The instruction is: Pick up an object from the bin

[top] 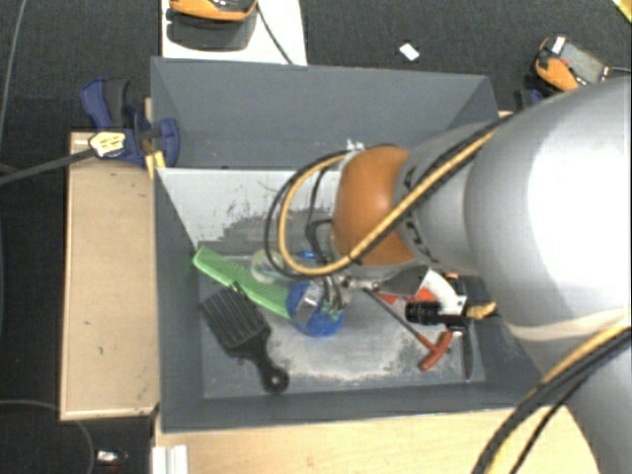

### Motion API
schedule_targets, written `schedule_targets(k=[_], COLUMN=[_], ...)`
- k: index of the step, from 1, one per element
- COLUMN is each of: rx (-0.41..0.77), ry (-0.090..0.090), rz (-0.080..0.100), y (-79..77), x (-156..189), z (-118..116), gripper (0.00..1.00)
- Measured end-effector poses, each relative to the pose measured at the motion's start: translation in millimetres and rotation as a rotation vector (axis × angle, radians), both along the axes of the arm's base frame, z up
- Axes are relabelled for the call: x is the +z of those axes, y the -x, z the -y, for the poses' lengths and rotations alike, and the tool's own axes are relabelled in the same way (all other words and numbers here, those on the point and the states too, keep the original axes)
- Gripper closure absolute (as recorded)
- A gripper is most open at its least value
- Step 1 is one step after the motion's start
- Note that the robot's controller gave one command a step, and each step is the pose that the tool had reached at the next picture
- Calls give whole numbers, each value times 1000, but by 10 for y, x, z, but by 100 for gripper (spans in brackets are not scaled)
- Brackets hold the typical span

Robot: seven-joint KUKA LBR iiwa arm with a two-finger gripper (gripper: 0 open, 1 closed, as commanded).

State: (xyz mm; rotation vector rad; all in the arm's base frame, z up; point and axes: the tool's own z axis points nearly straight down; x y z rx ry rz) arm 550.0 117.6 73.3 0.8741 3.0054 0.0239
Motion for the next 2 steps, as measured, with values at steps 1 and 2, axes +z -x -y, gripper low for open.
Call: schedule_targets(k=[1,2], rx=[1,3], ry=[1,0], rz=[-2,0], y=[7,6], x=[159,296], z=[6,7], gripper=[100,100])
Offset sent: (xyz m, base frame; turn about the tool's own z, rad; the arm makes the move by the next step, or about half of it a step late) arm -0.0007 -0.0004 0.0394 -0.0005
